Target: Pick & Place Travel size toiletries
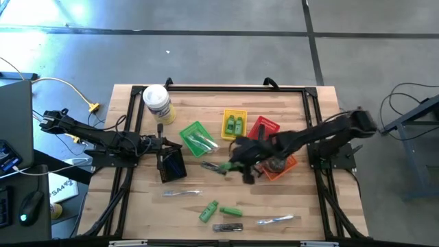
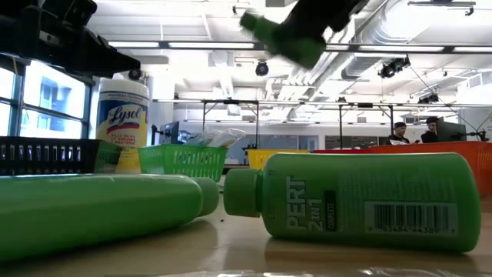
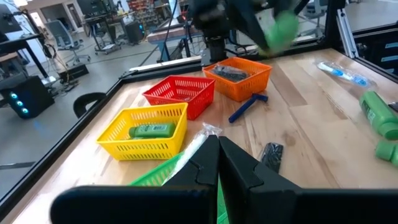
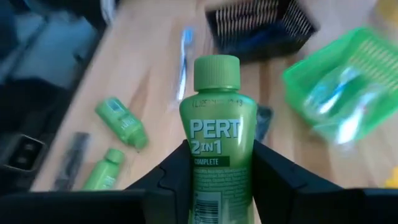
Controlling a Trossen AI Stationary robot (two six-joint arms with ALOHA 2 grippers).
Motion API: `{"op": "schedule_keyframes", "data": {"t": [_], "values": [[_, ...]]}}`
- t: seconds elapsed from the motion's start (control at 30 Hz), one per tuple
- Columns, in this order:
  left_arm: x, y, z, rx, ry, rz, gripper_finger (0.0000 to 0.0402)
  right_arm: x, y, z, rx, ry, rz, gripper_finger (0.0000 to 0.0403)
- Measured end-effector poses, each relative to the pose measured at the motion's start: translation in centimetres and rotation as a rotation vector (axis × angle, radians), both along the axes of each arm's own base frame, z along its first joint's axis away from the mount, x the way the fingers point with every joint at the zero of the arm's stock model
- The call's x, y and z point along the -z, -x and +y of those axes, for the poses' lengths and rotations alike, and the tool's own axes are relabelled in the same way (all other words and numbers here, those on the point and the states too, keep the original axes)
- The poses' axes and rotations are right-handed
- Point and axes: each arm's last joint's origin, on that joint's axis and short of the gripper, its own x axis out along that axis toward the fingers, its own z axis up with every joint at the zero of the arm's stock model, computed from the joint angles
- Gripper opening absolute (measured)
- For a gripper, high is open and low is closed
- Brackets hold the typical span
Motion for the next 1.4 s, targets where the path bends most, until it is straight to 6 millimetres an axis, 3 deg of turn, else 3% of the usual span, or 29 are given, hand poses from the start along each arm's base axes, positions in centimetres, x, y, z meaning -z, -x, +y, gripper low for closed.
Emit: {"op": "schedule_keyframes", "data": {"t": [0.1, 0.23, 0.43, 0.67, 0.83, 1.07, 1.27, 1.4], "values": [[0.0, 0.0, 0.0, 0.0, -0.001, 0.002, 0.0003, -1.6, 2.5, -1.6, -0.002, -0.044, -0.157, 0.0118], [0.0, 0.0, 0.0, 0.0, -0.001, 0.004, 0.0003, -2.2, 6.7, -3.5, 0.032, -0.081, -0.378, 0.0118], [0.1, 0.0, 0.0, 0.001, -0.003, 0.007, 0.0003, -0.2, 12.3, -5.3, 0.1, -0.122, -0.537, 0.0123], [0.1, 0.0, 0.0, 0.002, -0.012, 0.008, 0.0003, 1.4, 16.2, -5.7, 0.106, -0.125, -0.677, 0.0123], [0.1, 0.0, 0.0, 0.002, -0.012, 0.008, 0.0003, 3.7, 17.9, -6.0, 0.175, -0.11, -0.708, 0.012], [0.1, 0.0, 0.0, 0.002, -0.012, 0.008, 0.0003, 4.7, 18.7, -6.1, 0.187, -0.112, -0.723, 0.0121], [0.1, 0.0, 0.0, 0.002, -0.012, 0.009, 0.0003, 4.2, 18.5, -6.1, 0.223, -0.14, -0.757, 0.0115], [0.1, 0.0, 0.0, 0.002, -0.009, 0.006, 0.0003, 2.8, 17.6, -6.1, 0.24, -0.178, -0.736, 0.0115]]}}
